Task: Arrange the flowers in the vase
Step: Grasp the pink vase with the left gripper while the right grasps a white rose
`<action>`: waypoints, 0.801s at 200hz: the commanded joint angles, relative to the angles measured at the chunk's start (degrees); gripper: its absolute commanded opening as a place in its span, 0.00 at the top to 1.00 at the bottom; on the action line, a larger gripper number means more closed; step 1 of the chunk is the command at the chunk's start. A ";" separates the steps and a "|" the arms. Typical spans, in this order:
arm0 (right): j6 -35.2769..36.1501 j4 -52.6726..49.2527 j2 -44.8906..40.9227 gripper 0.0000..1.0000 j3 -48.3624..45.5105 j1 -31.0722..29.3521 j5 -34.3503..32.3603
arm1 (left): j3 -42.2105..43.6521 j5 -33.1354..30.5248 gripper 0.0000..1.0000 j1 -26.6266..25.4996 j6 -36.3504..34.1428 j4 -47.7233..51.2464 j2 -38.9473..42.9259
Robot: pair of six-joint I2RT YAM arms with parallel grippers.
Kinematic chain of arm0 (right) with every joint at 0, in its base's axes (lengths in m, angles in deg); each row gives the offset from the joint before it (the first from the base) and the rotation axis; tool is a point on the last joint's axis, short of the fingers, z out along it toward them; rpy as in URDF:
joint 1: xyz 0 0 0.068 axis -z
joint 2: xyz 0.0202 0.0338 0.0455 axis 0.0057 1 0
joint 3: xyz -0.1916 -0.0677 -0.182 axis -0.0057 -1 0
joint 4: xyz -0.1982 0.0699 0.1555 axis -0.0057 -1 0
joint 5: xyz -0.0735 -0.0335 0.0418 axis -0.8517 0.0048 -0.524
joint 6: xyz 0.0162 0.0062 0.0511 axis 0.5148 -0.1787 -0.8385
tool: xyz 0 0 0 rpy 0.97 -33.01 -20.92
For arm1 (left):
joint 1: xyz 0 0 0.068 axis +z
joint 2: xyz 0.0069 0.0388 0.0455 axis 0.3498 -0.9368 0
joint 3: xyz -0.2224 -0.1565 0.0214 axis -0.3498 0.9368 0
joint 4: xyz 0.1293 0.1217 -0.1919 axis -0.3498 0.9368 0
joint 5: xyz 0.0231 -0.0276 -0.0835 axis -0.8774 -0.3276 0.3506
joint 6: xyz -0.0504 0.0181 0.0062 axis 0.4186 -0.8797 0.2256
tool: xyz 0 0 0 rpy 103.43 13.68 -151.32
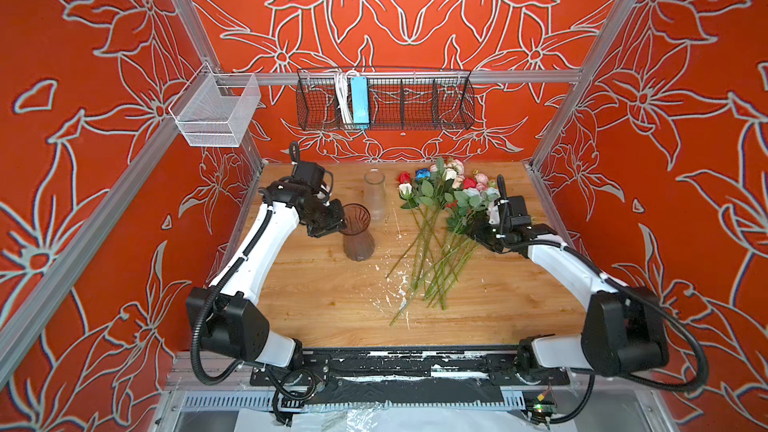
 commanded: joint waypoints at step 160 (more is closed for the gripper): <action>-3.35 6.65 9.82 1.00 3.01 -6.52 1.83 | -8.25 1.73 1.00 -6.04 3.05 -1.43 -9.30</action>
